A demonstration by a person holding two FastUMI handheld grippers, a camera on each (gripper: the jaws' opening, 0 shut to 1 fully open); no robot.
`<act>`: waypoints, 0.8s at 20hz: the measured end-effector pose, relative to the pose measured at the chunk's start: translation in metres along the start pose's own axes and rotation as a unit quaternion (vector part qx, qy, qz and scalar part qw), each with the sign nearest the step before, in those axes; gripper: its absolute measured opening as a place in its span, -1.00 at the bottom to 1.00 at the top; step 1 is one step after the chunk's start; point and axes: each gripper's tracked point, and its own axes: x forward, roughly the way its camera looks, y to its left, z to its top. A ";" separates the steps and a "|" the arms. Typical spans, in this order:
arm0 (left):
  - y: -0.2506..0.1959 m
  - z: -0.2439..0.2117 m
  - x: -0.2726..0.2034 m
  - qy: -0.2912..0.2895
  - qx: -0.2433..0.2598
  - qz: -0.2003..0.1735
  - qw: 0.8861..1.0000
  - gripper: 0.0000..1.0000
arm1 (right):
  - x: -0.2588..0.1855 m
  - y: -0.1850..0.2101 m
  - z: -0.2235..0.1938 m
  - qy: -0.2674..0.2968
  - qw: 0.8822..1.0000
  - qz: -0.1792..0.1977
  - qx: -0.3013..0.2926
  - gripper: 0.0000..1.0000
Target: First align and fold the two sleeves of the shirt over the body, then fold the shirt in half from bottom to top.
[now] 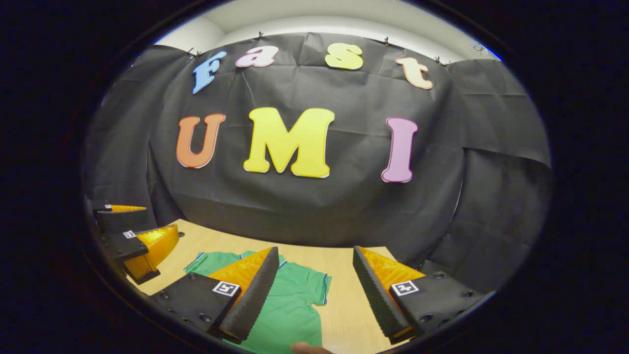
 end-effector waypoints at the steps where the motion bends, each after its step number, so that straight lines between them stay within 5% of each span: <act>1: 0.000 -0.002 0.001 0.003 0.000 0.001 1.000 0.99 | 0.003 0.001 -0.006 0.008 1.000 0.001 0.001 0.89; 16: -0.003 -0.010 0.014 0.016 0.021 0.010 1.000 0.99 | 0.133 -0.018 -0.125 0.161 0.987 -0.013 0.020 0.90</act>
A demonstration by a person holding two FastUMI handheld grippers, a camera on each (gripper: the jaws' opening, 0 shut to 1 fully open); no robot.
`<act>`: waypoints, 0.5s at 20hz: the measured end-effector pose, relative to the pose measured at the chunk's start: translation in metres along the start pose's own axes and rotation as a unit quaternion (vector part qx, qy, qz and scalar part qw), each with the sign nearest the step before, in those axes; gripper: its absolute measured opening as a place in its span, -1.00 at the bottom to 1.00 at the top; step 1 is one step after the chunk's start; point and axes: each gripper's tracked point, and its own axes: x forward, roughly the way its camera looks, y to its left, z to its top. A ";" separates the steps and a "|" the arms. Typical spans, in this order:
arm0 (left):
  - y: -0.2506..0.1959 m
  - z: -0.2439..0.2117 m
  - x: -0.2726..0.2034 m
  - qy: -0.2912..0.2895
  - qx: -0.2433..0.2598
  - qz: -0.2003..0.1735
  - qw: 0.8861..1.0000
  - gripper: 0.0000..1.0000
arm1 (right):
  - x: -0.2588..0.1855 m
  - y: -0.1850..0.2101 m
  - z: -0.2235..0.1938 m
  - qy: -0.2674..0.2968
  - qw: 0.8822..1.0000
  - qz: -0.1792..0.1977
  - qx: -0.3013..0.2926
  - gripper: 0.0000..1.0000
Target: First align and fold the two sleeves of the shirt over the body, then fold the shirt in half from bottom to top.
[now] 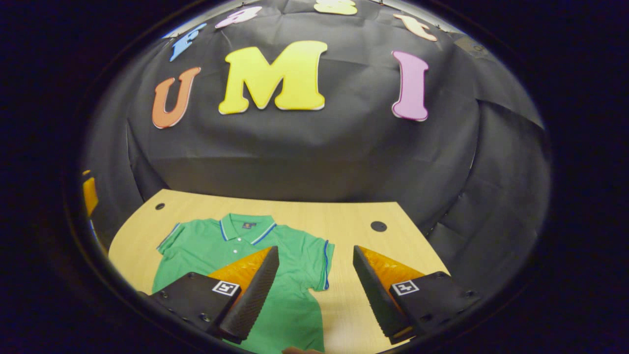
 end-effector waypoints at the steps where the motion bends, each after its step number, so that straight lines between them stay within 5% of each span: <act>1: -0.001 -0.001 0.001 0.005 0.002 0.000 1.000 0.99 | 0.016 0.000 -0.009 0.017 1.000 0.000 0.001 0.92; 10: 0.009 -0.026 -0.005 0.050 0.004 0.028 0.998 0.99 | 0.121 -0.017 -0.089 0.136 0.990 -0.026 0.018 0.90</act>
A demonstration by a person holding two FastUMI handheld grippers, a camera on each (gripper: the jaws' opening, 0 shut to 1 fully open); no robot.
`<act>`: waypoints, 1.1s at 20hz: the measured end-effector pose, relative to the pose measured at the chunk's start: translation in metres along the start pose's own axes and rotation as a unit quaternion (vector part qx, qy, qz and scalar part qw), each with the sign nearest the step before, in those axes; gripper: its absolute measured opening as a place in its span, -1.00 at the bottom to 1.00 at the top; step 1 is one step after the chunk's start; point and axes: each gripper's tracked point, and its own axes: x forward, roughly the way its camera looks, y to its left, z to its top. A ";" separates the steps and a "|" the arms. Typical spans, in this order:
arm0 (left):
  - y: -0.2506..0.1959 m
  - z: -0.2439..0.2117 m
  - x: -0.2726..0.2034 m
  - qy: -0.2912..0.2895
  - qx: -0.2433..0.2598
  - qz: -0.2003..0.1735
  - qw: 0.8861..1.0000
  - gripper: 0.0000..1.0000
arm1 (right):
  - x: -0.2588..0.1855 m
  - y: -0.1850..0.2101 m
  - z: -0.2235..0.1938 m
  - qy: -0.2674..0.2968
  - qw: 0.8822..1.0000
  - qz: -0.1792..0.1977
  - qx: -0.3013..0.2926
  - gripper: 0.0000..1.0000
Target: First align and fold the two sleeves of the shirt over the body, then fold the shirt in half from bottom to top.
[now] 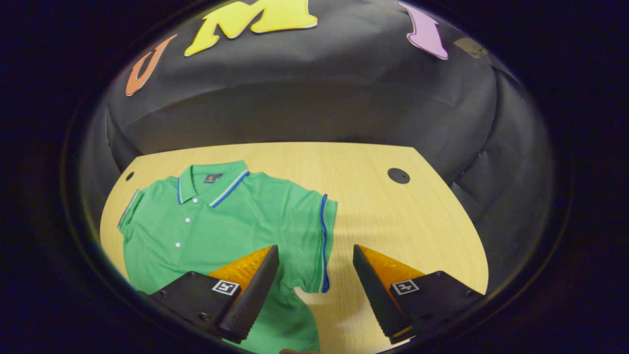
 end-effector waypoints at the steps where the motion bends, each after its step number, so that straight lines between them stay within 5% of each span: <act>1: 0.002 -0.007 0.000 0.010 -0.002 0.005 1.000 0.99 | 0.005 -0.002 -0.002 0.003 1.000 -0.004 0.003 0.90; 5: 0.005 -0.026 -0.006 0.038 0.003 0.020 0.999 1.00 | 0.016 0.005 -0.005 0.009 1.000 0.007 -0.006 0.94; 9: 0.000 -0.036 -0.014 0.051 0.000 0.024 0.998 0.99 | 0.022 0.004 -0.008 0.019 1.000 0.009 0.009 0.65; 12: -0.002 -0.043 -0.019 0.058 0.001 0.025 0.998 1.00 | 0.028 -0.007 -0.011 0.027 0.999 0.005 0.020 0.19; 15: -0.004 -0.050 -0.024 0.065 0.007 0.026 0.998 1.00 | 0.029 -0.004 -0.014 0.034 0.998 0.030 0.045 -0.73; 20: -0.006 -0.053 -0.031 0.068 0.013 0.027 0.997 1.00 | 0.028 -0.004 -0.015 0.033 0.997 0.054 0.035 -0.74; 22: -0.005 -0.054 -0.034 0.069 0.010 0.028 0.997 0.99 | 0.027 -0.011 -0.014 0.038 0.998 0.042 0.037 -0.94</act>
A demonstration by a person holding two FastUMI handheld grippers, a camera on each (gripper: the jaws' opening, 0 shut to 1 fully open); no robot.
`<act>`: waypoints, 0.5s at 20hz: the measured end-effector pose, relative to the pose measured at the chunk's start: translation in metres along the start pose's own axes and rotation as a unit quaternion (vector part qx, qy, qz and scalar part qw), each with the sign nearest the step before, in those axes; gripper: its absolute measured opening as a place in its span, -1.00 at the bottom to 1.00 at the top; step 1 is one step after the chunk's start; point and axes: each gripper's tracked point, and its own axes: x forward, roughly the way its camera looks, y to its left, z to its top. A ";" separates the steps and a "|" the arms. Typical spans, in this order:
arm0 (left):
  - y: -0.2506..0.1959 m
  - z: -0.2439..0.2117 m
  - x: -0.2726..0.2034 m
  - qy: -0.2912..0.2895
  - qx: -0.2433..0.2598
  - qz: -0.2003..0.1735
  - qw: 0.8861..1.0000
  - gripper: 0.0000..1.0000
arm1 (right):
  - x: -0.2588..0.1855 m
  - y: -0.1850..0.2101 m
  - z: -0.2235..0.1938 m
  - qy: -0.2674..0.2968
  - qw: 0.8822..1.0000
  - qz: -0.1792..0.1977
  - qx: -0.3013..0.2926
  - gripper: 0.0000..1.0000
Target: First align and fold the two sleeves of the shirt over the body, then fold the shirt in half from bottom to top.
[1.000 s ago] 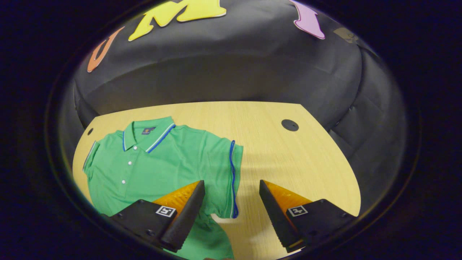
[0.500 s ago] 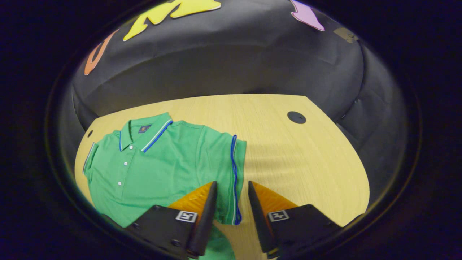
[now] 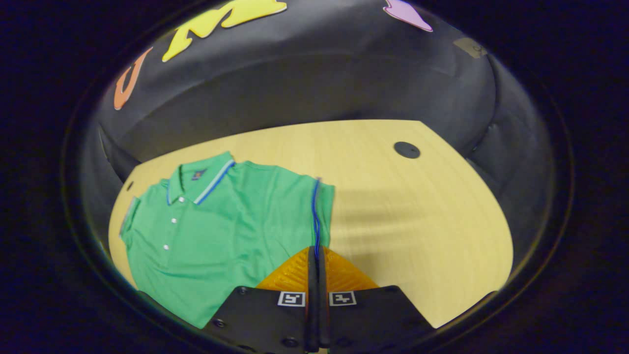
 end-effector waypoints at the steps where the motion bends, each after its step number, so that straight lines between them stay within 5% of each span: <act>1: 0.002 0.000 -0.002 -0.001 -0.002 0.001 1.000 1.00 | 0.001 0.000 -0.002 -0.002 1.000 -0.001 -0.003 -0.94; 10: 0.022 -0.002 -0.016 -0.011 -0.022 0.018 1.000 0.99 | -0.029 0.009 0.036 -0.055 0.997 -0.030 -0.054 -0.95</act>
